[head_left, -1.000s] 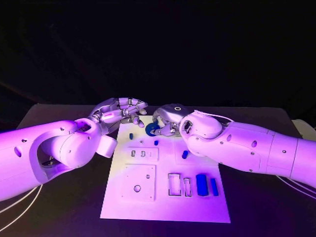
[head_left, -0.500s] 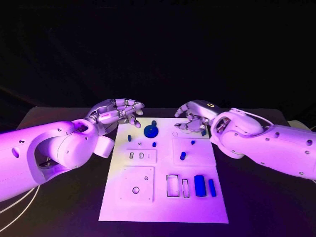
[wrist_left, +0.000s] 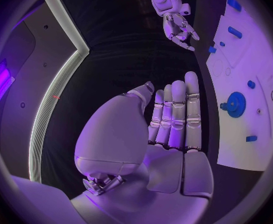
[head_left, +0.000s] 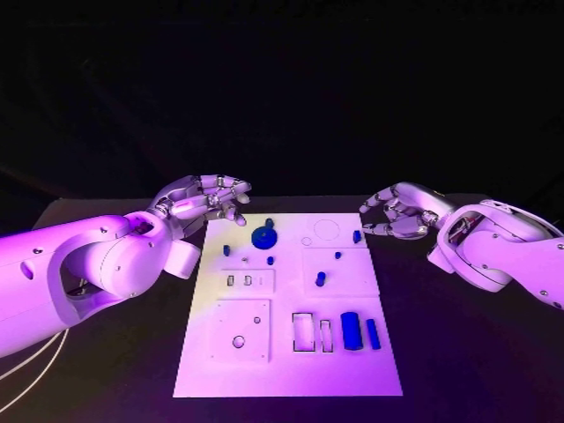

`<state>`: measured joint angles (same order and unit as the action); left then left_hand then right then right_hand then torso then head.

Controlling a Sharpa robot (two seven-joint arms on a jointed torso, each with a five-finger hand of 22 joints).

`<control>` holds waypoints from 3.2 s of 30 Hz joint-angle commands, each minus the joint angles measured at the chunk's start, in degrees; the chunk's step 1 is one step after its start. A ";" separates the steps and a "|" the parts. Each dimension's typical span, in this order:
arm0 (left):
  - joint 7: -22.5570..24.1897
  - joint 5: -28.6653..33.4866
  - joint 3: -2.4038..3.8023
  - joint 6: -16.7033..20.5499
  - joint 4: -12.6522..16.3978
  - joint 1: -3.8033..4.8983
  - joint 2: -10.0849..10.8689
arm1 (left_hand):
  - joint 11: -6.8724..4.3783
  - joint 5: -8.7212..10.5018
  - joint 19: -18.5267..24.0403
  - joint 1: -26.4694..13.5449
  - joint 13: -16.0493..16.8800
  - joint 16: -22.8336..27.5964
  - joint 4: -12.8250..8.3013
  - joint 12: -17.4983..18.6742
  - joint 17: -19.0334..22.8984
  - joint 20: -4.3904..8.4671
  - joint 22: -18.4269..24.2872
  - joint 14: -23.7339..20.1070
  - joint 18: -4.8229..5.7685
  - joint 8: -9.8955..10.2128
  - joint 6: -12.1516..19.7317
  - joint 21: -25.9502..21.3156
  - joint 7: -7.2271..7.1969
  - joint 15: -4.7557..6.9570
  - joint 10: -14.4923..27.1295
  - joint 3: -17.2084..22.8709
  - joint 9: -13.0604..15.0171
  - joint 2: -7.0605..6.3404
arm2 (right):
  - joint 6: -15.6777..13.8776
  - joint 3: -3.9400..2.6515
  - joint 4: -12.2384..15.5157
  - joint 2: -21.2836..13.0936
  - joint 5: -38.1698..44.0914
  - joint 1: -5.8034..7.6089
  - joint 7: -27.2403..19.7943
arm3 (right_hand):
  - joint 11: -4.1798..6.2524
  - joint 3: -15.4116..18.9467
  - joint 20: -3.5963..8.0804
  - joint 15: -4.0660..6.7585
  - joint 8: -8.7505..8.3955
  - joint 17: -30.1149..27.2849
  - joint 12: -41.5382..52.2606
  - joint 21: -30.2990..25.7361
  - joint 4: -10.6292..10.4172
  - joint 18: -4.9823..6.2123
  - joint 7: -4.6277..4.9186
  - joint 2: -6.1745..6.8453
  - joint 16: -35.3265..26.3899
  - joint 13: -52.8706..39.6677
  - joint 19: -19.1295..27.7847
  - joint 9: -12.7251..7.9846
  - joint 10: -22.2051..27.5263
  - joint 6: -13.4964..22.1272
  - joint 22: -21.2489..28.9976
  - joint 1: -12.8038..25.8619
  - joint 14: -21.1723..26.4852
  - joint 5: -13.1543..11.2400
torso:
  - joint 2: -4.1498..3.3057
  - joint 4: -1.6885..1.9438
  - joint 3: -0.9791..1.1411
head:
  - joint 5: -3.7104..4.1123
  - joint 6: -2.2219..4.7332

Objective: Assemble the parts on the task board

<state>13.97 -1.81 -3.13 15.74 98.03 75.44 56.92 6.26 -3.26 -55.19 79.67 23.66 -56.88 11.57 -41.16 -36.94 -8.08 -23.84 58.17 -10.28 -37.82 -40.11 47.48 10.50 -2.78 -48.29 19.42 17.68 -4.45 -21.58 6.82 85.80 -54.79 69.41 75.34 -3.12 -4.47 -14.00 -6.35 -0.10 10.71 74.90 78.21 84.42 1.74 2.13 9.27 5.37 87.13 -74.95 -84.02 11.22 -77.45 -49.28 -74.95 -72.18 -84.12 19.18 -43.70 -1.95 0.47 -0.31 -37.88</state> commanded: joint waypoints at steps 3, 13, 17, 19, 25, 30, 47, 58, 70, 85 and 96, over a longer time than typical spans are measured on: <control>0.80 0.13 -0.01 -1.27 -0.48 0.03 0.18 | 0.31 -0.01 0.33 0.04 -0.13 0.34 -0.33 0.21 0.11 -0.17 0.11 0.29 -0.23 0.33 0.11 0.16 0.12 -0.09 -0.17 -0.01 -0.11 -0.32 | 1.60 0.01 -1.96 -0.06 -2.59 -0.88 -3.38 | 0.17 -0.09 0.03 0.02 -0.38 10.36 -0.30 -0.25 0.46 -0.06 -0.07 0.07 -0.34 -0.24 -0.56 -0.09 0.08 -0.41 -8.31 -0.59 -4.65 -0.28 | 0.09 -0.40 0.34 | 1.68 -0.09; 0.77 0.15 -0.02 -1.22 -0.55 0.03 0.37 | 0.31 -0.02 0.42 0.02 -0.21 0.46 -0.34 0.22 0.19 -0.19 0.15 0.18 -0.23 0.33 0.07 0.11 0.12 -0.10 -0.23 0.01 -0.16 -0.30 | 1.32 0.03 -6.84 2.33 -1.08 -2.86 -3.41 | 0.05 -0.21 0.02 -0.05 -1.13 10.32 -0.48 -0.42 0.76 -0.02 0.06 -0.10 -0.38 -0.08 -0.45 -0.32 0.17 -0.53 -8.21 -0.94 -4.64 -3.28 | -0.06 -0.25 0.20 | 2.87 -0.39; 0.85 0.15 -0.02 -1.14 -0.57 0.03 0.39 | 0.31 -0.02 0.42 0.02 -0.21 0.46 -0.34 0.22 0.19 -0.19 0.15 0.18 -0.23 0.33 0.07 0.11 0.12 -0.10 -0.23 0.01 -0.16 -0.30 | 1.11 0.03 -8.08 3.66 -0.75 -3.38 -3.33 | 0.05 -0.21 0.02 -0.05 -1.16 10.36 -0.49 -0.44 0.76 -0.01 0.07 -0.11 -0.35 -0.08 -0.43 -0.33 0.17 -0.52 -8.19 -0.94 -4.65 -3.33 | -0.12 -0.14 0.26 | 2.80 -0.76; 0.95 0.15 -0.02 -1.04 -0.56 0.03 0.39 | 0.31 -0.02 0.42 0.02 -0.21 0.46 -0.34 0.22 0.19 -0.19 0.15 0.18 -0.23 0.33 0.06 0.11 0.12 -0.10 -0.23 0.01 -0.16 -0.30 | 1.01 0.03 -8.79 4.43 -0.63 -3.68 -3.24 | 0.05 -0.21 0.02 -0.05 -1.16 10.36 -0.49 -0.44 0.76 -0.01 0.07 -0.11 -0.35 -0.08 -0.43 -0.33 0.17 -0.52 -8.19 -0.94 -4.65 -3.33 | -0.15 -0.12 0.28 | 2.80 -0.79; 0.93 0.16 -0.02 -1.00 -0.48 0.03 0.48 | 0.30 -0.02 0.45 0.02 -0.25 0.51 -0.35 0.22 0.22 -0.19 0.16 0.14 -0.23 0.32 0.03 0.09 0.11 -0.10 -0.27 0.04 -0.19 -0.27 | 0.94 0.02 -10.27 5.98 -0.42 -4.31 -3.02 | 0.04 -0.22 0.02 -0.06 -1.18 10.39 -0.49 -0.43 0.76 -0.02 0.07 -0.13 -0.33 -0.08 -0.44 -0.34 0.17 -0.51 -8.20 -0.94 -4.66 -3.35 | -0.47 0.01 0.36 | 2.69 -1.14; 0.89 0.16 -0.02 -0.94 -0.47 0.03 0.58 | 0.30 -0.02 0.45 0.02 -0.25 0.51 -0.35 0.22 0.22 -0.19 0.16 0.14 -0.23 0.32 0.03 0.09 0.11 -0.10 -0.27 0.04 -0.19 -0.27 | 0.93 0.02 -10.79 6.58 -0.35 -4.48 -2.84 | 0.03 -0.26 0.01 -0.06 -1.22 10.39 -0.45 -0.49 0.73 0.00 0.09 -0.24 -0.33 -0.13 -0.39 -0.35 0.13 -0.54 -8.15 -0.93 -4.66 -3.39 | -0.57 -0.05 0.43 | 2.45 -1.20; 0.75 0.16 -0.01 -1.06 -0.50 0.04 0.35 | 0.30 -0.02 0.45 0.02 -0.25 0.51 -0.35 0.22 0.22 -0.19 0.16 0.14 -0.23 0.32 0.03 0.09 0.11 -0.10 -0.27 0.04 -0.19 -0.27 | 1.11 0.01 -12.04 8.37 -0.27 -4.55 -2.80 | -0.03 -0.65 -0.05 -0.13 -1.08 10.59 -0.05 -0.29 0.47 -0.07 0.19 -1.06 -0.20 -0.62 -0.62 -0.23 -0.32 -2.10 -8.44 -0.71 -4.72 -3.46 | -0.51 0.01 0.42 | 2.29 -1.30; 0.59 0.16 -0.01 -1.13 -0.50 0.04 0.28 | 0.30 -0.02 0.45 0.02 -0.25 0.51 -0.35 0.22 0.22 -0.19 0.16 0.14 -0.23 0.32 0.03 0.09 0.11 -0.10 -0.27 0.04 -0.19 -0.27 | 1.17 0.01 -12.21 8.76 -0.25 -4.55 -2.69 | 0.06 -0.87 -0.04 -0.08 -0.94 10.70 0.22 -0.16 0.41 -0.12 0.05 -1.33 -0.13 -0.94 -0.77 -0.16 -0.62 -3.19 -8.63 -0.62 -4.75 -3.63 | -0.49 -0.02 0.43 | 1.92 -1.40; 0.44 0.16 -0.01 -1.19 -0.53 0.04 0.28 | 0.30 -0.02 0.45 0.02 -0.25 0.51 -0.35 0.22 0.22 -0.19 0.16 0.14 -0.23 0.32 0.03 0.09 0.11 -0.10 -0.27 0.04 -0.19 -0.27 | 1.51 0.01 -13.03 8.99 0.18 -4.55 -2.28 | 0.50 -1.39 0.16 0.23 -0.32 10.75 0.67 -0.07 0.42 -0.15 -0.48 -1.86 -0.09 -1.49 -0.89 0.10 -1.11 -5.30 -8.79 -0.66 -4.77 -3.97 | -0.51 0.00 0.46 | 1.92 -1.42; 0.35 0.16 -0.01 -1.21 -0.53 0.04 0.24 | 0.29 -0.02 0.51 0.05 -0.40 0.62 -0.43 0.25 0.33 -0.20 0.21 0.09 -0.25 0.32 -0.04 0.04 0.09 -0.09 -0.36 0.09 -0.28 -0.26 | 1.09 0.00 -13.25 9.18 0.12 -4.55 -2.70 | 1.44 -2.59 0.73 0.95 0.87 11.06 1.18 0.34 0.45 -0.30 -1.63 -3.17 0.11 -2.15 -1.32 0.60 -1.74 -8.28 -9.34 -0.90 -4.86 -5.11 | -0.54 -0.02 0.48 | 1.90 -1.48; 0.34 0.16 -0.01 -1.24 -0.62 0.04 0.23 | 0.29 -0.02 0.51 0.05 -0.40 0.62 -0.43 0.25 0.33 -0.20 0.21 0.09 -0.25 0.32 -0.04 0.04 0.09 -0.09 -0.36 0.09 -0.28 -0.26 | -2.51 -0.02 -12.42 9.03 -1.01 -4.54 -3.04 | 2.59 -3.14 1.73 1.99 2.23 11.57 2.17 0.95 -0.50 -0.52 -2.98 -4.22 0.45 -3.41 -1.92 1.35 -3.12 -10.59 -10.10 0.35 -5.01 -6.17 | -0.52 0.01 0.45 | 1.86 -1.45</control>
<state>13.93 -1.72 -3.16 15.67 97.39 75.44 57.27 6.47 -3.26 -54.98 79.67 23.31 -56.39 11.43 -41.16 -36.66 -8.29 -23.68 58.17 -10.28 -37.82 -40.11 47.47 10.50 -2.78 -48.50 19.55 17.45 -4.45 -21.74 6.83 73.21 -45.73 68.79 70.80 -5.94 -2.06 -17.10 -4.96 1.58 12.64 74.91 80.09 85.04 1.48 2.13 7.04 1.56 87.41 -74.91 -83.95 12.29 -80.25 -58.67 -74.94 -72.00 -83.95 13.07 -44.23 -1.96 0.94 1.55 -39.41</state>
